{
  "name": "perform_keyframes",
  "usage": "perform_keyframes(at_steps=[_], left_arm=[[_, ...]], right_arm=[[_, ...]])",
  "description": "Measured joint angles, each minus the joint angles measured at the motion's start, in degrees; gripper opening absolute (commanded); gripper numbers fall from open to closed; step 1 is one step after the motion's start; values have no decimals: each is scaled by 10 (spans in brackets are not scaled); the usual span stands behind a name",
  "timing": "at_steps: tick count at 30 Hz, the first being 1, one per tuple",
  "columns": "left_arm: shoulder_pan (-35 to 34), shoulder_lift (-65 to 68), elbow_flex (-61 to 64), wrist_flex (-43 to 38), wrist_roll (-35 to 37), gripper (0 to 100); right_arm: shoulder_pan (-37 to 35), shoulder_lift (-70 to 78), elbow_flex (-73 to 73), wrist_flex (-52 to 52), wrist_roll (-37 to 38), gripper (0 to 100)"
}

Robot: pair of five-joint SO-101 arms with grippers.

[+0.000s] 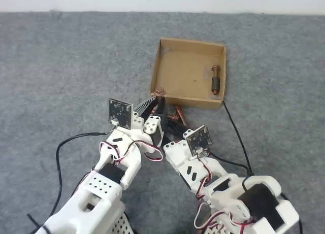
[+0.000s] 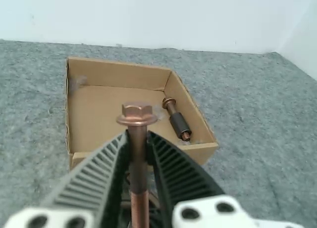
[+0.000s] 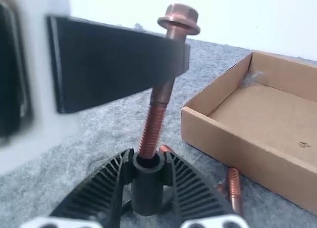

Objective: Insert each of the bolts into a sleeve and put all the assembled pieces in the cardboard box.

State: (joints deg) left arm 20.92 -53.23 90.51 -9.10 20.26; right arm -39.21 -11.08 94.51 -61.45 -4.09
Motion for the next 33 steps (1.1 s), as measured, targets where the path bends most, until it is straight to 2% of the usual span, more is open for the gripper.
perform_keyframes(at_steps=[6, 9, 15, 20, 25, 33], left_arm=[[0, 0, 16, 0, 0, 12], [13, 0, 22, 0, -27, 12], [17, 0, 22, 0, -45, 12], [17, 0, 54, -61, -46, 12], [4, 4, 62, -98, -46, 12], [4, 4, 62, -100, -47, 12]], right_arm=[[5, 0, -1, 50, 6, 7], [16, 0, -13, 95, 6, 7], [19, 0, -18, 109, 6, 7], [19, -4, -22, 123, 23, 7], [19, -72, -42, 230, 25, 7], [9, -247, -44, 459, 25, 7]])
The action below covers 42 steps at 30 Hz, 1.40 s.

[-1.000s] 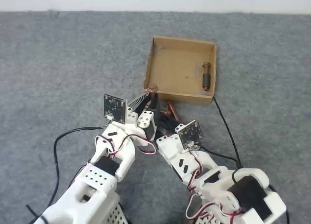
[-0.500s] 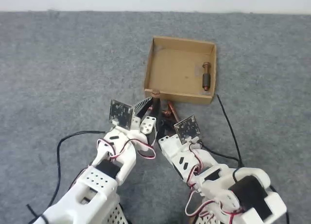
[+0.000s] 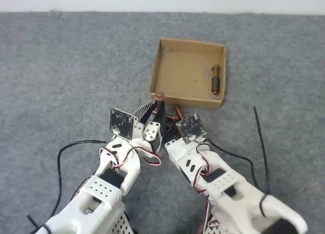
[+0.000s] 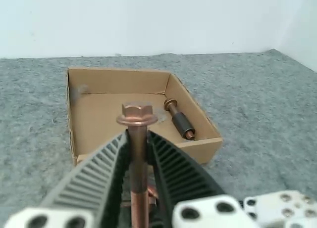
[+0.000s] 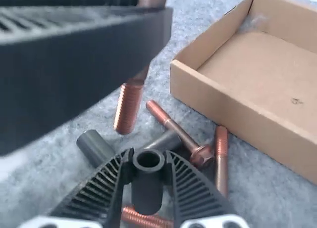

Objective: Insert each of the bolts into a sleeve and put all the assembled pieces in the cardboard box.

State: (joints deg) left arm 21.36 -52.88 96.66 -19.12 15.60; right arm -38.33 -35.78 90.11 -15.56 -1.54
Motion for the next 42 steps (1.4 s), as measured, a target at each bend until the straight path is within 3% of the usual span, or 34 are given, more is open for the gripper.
perform_keyframes(at_steps=[7, 13, 18, 24, 32, 42], left_arm=[[0, 0, 0, 0, 0, 12], [-31, 0, -1, 43, 0, 12], [-45, 0, -48, 173, 0, 12], [-65, 0, -116, 366, 1, 12], [-132, 0, -127, 455, 36, 12], [-192, 0, -152, 580, 40, 13]], right_arm=[[-5, -31, 0, 56, 6, 7], [65, -33, 0, 56, 58, 6], [108, -82, -1, 149, 67, 6], [126, -221, -25, 359, 69, 7], [155, -373, -35, 558, 70, 7], [266, -415, -63, 654, 39, 9]])
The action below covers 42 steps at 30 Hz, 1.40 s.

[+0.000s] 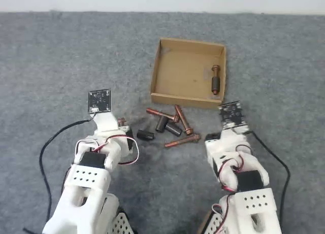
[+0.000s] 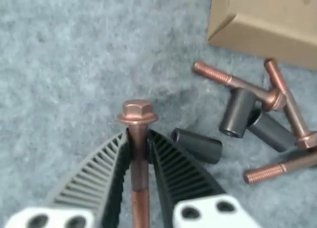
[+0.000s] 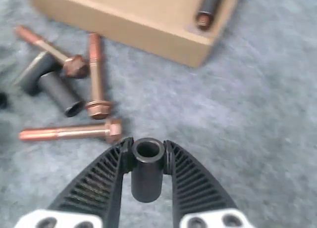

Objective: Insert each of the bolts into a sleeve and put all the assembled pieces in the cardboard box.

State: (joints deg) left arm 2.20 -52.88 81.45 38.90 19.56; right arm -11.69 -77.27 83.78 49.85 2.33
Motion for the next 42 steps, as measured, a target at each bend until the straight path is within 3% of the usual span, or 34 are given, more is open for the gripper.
perform_keyframes(at_steps=[9, 16, 23, 32, 42], left_arm=[[2, 0, 0, 1, 0, 13], [0, 0, 0, 1, 0, 13], [0, 0, 0, 1, 0, 13], [0, 0, 0, 1, 0, 13], [1, 0, 0, 1, 0, 13]], right_arm=[[29, 222, -86, -19, -1, 12], [41, 400, -164, -19, -1, 130], [44, 402, -168, -17, 8, 130], [44, 294, -148, 39, 10, 130], [41, 322, -149, 35, 4, 129]])
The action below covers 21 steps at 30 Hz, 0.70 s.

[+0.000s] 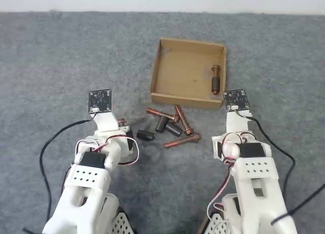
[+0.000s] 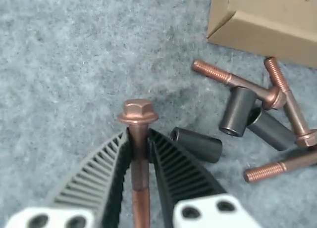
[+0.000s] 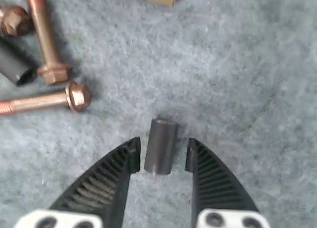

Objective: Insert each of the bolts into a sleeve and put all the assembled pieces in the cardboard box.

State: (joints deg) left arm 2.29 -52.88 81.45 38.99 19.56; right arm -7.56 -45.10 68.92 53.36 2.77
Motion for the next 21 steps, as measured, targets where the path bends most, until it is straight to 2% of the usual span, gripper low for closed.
perform_keyframes(at_steps=[8, 14, 21], left_arm=[[0, 0, 0, 0, 0, 13], [0, 0, 0, 0, 0, 13], [0, 0, 0, 0, 0, 13]], right_arm=[[-7, 128, -28, -4, 0, 129], [-8, 141, -30, -34, -11, 74], [-6, 141, -30, -49, -18, 75]])
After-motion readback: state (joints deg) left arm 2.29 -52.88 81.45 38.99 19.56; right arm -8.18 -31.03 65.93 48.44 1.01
